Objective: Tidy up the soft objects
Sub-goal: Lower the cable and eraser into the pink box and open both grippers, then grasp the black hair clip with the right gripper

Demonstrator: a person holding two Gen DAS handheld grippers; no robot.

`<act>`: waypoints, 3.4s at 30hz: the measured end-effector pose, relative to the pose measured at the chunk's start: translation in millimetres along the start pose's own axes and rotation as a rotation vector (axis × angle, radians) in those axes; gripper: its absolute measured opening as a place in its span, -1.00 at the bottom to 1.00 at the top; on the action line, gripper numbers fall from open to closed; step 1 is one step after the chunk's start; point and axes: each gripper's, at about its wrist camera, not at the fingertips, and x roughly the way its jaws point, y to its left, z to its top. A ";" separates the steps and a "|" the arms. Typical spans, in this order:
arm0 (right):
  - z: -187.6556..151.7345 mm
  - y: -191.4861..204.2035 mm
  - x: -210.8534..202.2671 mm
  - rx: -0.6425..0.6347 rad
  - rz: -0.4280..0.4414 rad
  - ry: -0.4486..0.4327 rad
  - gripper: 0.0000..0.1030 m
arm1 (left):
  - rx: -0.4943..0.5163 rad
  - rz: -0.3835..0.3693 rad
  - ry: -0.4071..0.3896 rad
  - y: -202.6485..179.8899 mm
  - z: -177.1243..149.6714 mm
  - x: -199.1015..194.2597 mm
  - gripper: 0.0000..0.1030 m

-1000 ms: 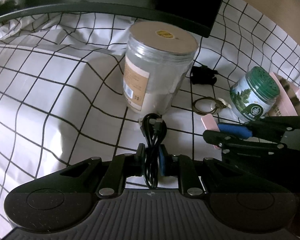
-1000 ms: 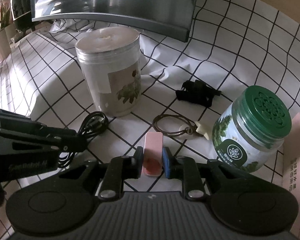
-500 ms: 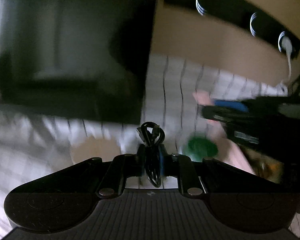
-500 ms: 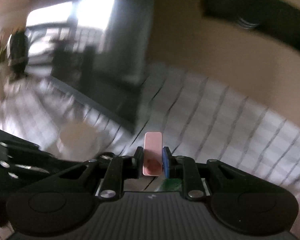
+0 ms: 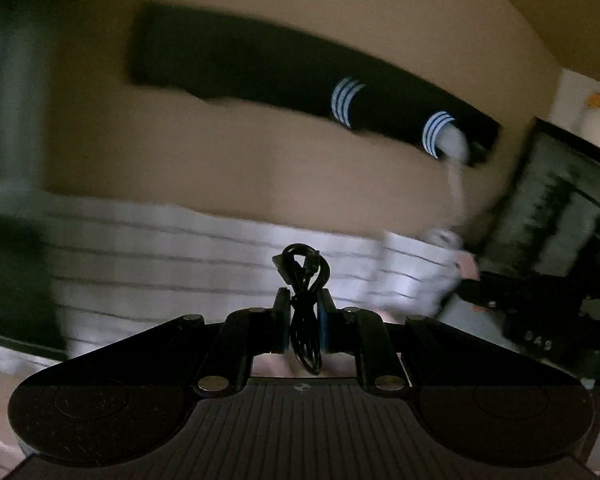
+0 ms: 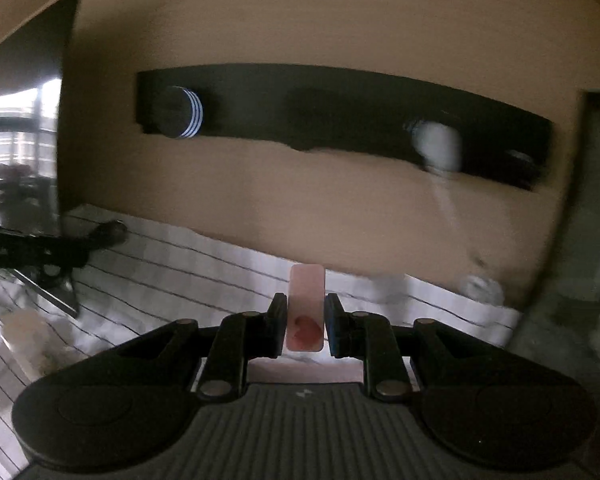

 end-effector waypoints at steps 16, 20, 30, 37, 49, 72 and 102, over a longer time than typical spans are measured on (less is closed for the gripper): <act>-60.6 -68.5 39.7 0.140 0.109 0.154 -0.31 | -0.195 0.016 0.066 -3.8 -50.9 44.3 -0.67; -69.1 -56.7 34.1 0.135 0.124 0.131 -0.12 | -0.203 0.108 0.118 35.9 -67.0 1.9 -0.67; -66.2 31.0 54.6 0.128 0.186 0.188 -0.12 | -0.287 0.410 0.086 142.6 -88.7 -92.3 -0.67; -46.7 130.8 52.5 -0.020 0.317 0.154 -0.12 | -0.099 0.419 0.046 165.5 -78.8 -134.5 -0.67; -8.0 220.4 142.5 -0.159 0.423 0.557 -0.12 | -0.122 0.144 0.233 143.7 -150.9 -75.3 -0.66; -48.4 281.6 230.5 -0.353 0.311 0.654 -0.36 | -0.348 0.203 0.283 199.9 -178.6 -97.9 -0.67; -120.8 138.1 57.6 -0.191 0.283 0.411 -0.12 | -0.275 0.183 0.299 143.5 -133.3 -7.8 -0.66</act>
